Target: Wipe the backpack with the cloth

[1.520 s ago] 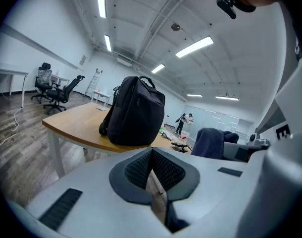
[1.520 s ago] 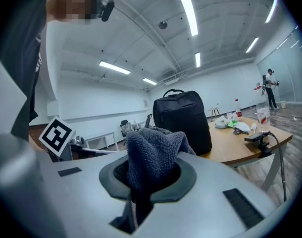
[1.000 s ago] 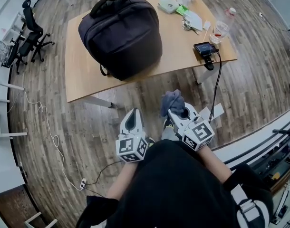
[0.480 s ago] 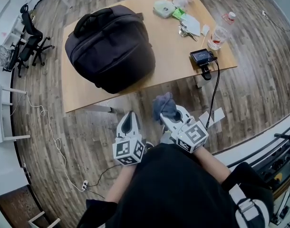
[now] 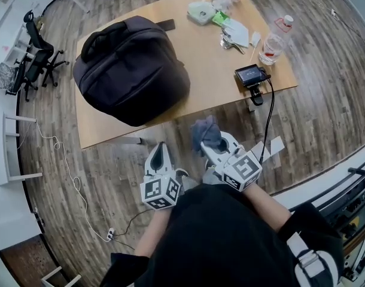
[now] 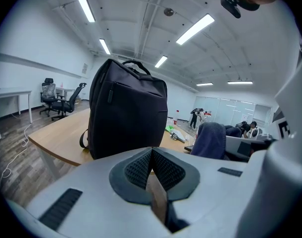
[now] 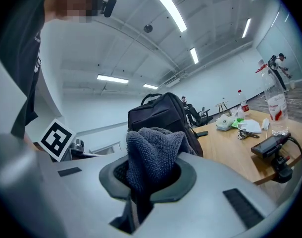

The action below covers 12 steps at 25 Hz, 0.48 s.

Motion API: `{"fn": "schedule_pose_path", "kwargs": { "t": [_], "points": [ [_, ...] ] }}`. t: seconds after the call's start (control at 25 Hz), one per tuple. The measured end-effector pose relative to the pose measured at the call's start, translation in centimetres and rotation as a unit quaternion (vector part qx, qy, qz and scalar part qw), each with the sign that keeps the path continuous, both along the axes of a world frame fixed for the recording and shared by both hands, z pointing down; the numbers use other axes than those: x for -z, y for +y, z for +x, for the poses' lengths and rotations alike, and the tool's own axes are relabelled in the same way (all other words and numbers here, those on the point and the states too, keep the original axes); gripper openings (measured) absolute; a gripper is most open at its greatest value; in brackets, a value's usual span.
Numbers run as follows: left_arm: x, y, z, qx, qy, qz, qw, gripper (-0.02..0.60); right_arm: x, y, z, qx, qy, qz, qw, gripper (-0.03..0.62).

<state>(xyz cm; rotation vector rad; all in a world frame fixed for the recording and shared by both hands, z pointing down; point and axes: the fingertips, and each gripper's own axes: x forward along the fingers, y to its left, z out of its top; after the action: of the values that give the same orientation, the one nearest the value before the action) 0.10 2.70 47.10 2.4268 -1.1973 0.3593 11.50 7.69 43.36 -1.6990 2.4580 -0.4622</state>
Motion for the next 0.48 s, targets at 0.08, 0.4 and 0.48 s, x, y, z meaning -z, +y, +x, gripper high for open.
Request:
{"fn": "schedule_pose_path", "kwargs": {
  "t": [0.08,0.4,0.48],
  "points": [
    [0.0,-0.4,0.3,-0.002,-0.001,0.002,1.0,0.015,0.0,-0.2,0.2,0.0,0.003,-0.003,1.0,0.051],
    [-0.5,-4.0,-0.5,-0.001,0.001,0.0,1.0,0.014,-0.1,-1.9,-0.4,-0.007,0.014,-0.004,1.0,0.051],
    [-1.0,-5.0,-0.8,0.0,0.002,-0.007,1.0,0.014,-0.2,-2.8,-0.7,-0.011,0.017,-0.004,1.0,0.051]
  ]
}}
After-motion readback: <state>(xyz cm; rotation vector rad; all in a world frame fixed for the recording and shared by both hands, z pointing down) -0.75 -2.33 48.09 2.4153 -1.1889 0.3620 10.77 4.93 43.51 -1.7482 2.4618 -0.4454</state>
